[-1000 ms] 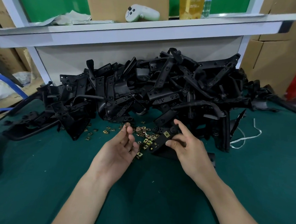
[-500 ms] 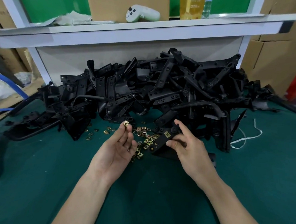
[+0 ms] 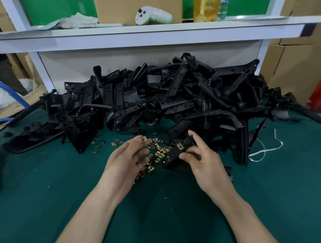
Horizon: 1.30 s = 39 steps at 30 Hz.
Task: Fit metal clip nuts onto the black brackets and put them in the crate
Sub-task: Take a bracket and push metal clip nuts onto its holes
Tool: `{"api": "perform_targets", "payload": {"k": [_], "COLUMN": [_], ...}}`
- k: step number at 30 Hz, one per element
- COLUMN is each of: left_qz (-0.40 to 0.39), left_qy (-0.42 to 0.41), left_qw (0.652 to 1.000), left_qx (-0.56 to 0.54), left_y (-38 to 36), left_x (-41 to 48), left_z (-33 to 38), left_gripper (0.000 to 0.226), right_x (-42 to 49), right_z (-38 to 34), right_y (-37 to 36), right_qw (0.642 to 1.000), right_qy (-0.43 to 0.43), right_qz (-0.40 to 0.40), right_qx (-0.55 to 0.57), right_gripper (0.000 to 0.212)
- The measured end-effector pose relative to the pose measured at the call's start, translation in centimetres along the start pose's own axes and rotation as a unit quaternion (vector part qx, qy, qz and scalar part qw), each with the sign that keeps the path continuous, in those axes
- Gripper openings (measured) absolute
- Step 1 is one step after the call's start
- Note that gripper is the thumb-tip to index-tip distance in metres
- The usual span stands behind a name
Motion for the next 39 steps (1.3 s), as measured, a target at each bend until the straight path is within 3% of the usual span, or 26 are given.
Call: {"api": "perform_targets", "payload": {"k": [5,11,39], "left_qz": [0.055,0.022,0.002], "left_qy": [-0.086,-0.116,-0.127], "left_qw": [0.967,0.936,0.921], "left_qx": [0.234,0.333,0.367], "left_y": [-0.6,-1.7,-2.1], "left_x": [-0.6,-1.2,-1.4], "left_z": [0.0,0.2,0.0], "left_gripper": [0.016,0.018,0.015], "right_x": [-0.1,-0.3,-0.4], "right_z": [-0.2,-0.5,-0.7], "right_y": [0.0,-0.4,-0.7], "right_qw": [1.000,1.000,0.999], "right_qy": [0.007,0.021,0.026], "right_qz": [-0.002,-0.022,-0.034], "right_qx": [-0.002,-0.005,0.018], "right_gripper": [0.068,0.068,0.067]}}
Point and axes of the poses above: each hand's wrist, its own x-axis towards the middle knuckle, its own y-axis out of the back of the hand, z = x × y, the point moved 6 cm from there along x, towards the middle knuckle, and after that the axes turned 6 degrees about x, right-handed, at the moved point
